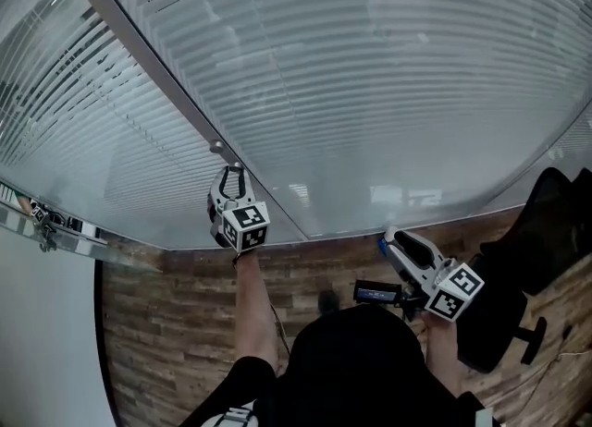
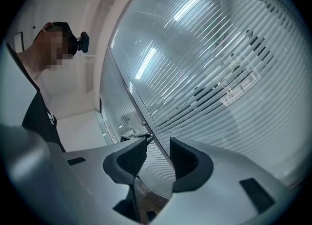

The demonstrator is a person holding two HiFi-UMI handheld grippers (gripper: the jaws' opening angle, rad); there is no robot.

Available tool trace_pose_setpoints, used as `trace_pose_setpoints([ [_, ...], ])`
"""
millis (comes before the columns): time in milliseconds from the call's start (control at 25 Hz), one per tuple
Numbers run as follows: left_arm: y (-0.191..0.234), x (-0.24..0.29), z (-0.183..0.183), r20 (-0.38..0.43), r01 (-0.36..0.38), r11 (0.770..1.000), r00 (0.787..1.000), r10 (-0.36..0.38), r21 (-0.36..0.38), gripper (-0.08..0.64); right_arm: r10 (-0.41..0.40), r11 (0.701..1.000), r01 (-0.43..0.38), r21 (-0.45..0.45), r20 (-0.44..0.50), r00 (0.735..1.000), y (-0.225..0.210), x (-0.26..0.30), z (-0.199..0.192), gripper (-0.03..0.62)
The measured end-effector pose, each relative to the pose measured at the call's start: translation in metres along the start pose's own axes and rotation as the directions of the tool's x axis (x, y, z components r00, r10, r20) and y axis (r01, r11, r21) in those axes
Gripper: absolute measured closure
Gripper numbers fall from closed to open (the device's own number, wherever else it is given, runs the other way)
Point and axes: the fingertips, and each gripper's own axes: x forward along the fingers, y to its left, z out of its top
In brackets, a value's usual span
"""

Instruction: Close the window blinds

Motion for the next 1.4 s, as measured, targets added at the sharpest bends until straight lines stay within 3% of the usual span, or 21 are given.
trace_pose_setpoints([
  [120, -0.003, 0.000, -0.002, -0.027, -0.008, 1.000, 1.000, 0.009, 0.027, 0.422, -0.004, 1.000, 0.004, 0.001, 0.001, 1.000, -0.003, -0.003, -0.001, 0.442],
  [200, -0.004, 0.000, -0.003, -0.030, 0.025, 0.991, 0.999, -0.029, -0.130, 0.423, -0.007, 1.000, 0.007, 0.003, 0.005, 1.000, -0.005, -0.005, -0.002, 0.442],
  [240, -0.003, -0.001, -0.002, -0.017, 0.058, 0.960, 0.998, -0.065, -0.274, 0.424, -0.008, 1.000, 0.008, 0.004, 0.007, 1.000, -0.006, -0.005, -0.002, 0.442],
  [280, -0.001, -0.003, -0.001, 0.008, 0.098, 0.898, 0.994, -0.105, -0.429, 0.425, -0.007, 1.000, 0.007, 0.005, 0.008, 1.000, -0.006, -0.006, -0.002, 0.442],
  [320, 0.002, -0.004, 0.000, 0.040, 0.137, 0.814, 0.989, -0.139, -0.564, 0.425, -0.007, 1.000, 0.007, 0.007, 0.009, 1.000, -0.005, -0.007, -0.002, 0.442],
  [360, 0.003, -0.005, 0.000, 0.073, 0.170, 0.727, 0.984, -0.163, -0.665, 0.426, -0.006, 1.000, 0.006, 0.008, 0.010, 1.000, -0.005, -0.007, -0.002, 0.442],
  [400, 0.005, -0.004, -0.002, 0.099, 0.193, 0.657, 0.979, -0.178, -0.729, 0.427, -0.005, 1.000, 0.005, 0.009, 0.009, 1.000, -0.006, -0.006, -0.002, 0.442],
  [440, 0.005, -0.004, -0.004, 0.114, 0.205, 0.617, 0.976, -0.184, -0.760, 0.427, -0.004, 1.000, 0.004, 0.010, 0.007, 1.000, -0.006, -0.005, -0.003, 0.442],
  [480, 0.005, -0.003, -0.006, 0.119, 0.208, 0.604, 0.976, -0.184, -0.770, 0.428, -0.002, 1.000, 0.002, 0.011, 0.005, 1.000, -0.007, -0.003, -0.004, 0.442],
  [720, 0.004, 0.002, -0.001, 0.124, 0.206, 0.630, 0.977, -0.172, -0.749, 0.428, 0.001, 1.000, -0.001, 0.006, 0.013, 1.000, -0.009, 0.000, -0.003, 0.442],
  [960, 0.006, 0.000, -0.017, 0.107, 0.196, 0.627, 0.978, -0.177, -0.754, 0.428, -0.006, 1.000, 0.006, 0.018, -0.004, 1.000, -0.009, 0.003, -0.014, 0.442],
  [1000, 0.006, 0.002, -0.016, 0.104, 0.195, 0.641, 0.979, -0.177, -0.742, 0.427, -0.008, 1.000, 0.008, 0.016, 0.000, 1.000, -0.009, 0.004, -0.013, 0.442],
  [1040, 0.005, 0.003, -0.015, 0.090, 0.186, 0.680, 0.981, -0.174, -0.709, 0.428, -0.009, 1.000, 0.009, 0.014, 0.001, 1.000, -0.010, 0.004, -0.012, 0.442],
  [1080, 0.002, 0.004, -0.014, 0.061, 0.162, 0.749, 0.985, -0.162, -0.642, 0.427, -0.010, 1.000, 0.010, 0.012, 0.001, 1.000, -0.011, 0.003, -0.012, 0.442],
  [1120, -0.001, 0.004, -0.015, 0.019, 0.125, 0.838, 0.991, -0.136, -0.531, 0.428, -0.010, 1.000, 0.010, 0.012, 0.001, 1.000, -0.011, 0.002, -0.013, 0.442],
  [1160, -0.005, 0.004, -0.016, -0.027, 0.076, 0.923, 0.995, -0.093, -0.376, 0.427, -0.010, 1.000, 0.010, 0.012, 0.001, 1.000, -0.012, 0.000, -0.014, 0.442],
  [1200, -0.009, 0.004, -0.017, -0.068, 0.023, 0.981, 0.997, -0.037, -0.192, 0.426, -0.009, 1.000, 0.009, 0.013, 0.001, 1.000, -0.013, -0.001, -0.016, 0.442],
  [1240, -0.013, 0.003, -0.018, -0.098, -0.025, 1.000, 0.995, 0.024, -0.010, 0.426, -0.007, 1.000, 0.007, 0.015, 0.001, 1.000, -0.013, -0.003, -0.019, 0.442],
  [1320, -0.019, 0.001, -0.019, -0.126, -0.084, 0.969, 0.985, 0.116, 0.234, 0.426, -0.002, 1.000, 0.002, 0.017, 0.000, 1.000, -0.013, -0.005, -0.022, 0.442],
  [1360, -0.020, 0.001, -0.019, -0.126, -0.096, 0.957, 0.983, 0.134, 0.273, 0.426, 0.000, 1.000, 0.000, 0.018, 0.000, 1.000, -0.013, -0.005, -0.021, 0.442],
  [1400, -0.019, 0.002, -0.017, -0.117, -0.097, 0.962, 0.984, 0.131, 0.256, 0.426, 0.002, 1.000, -0.002, 0.017, 0.001, 1.000, -0.012, -0.005, -0.018, 0.442],
])
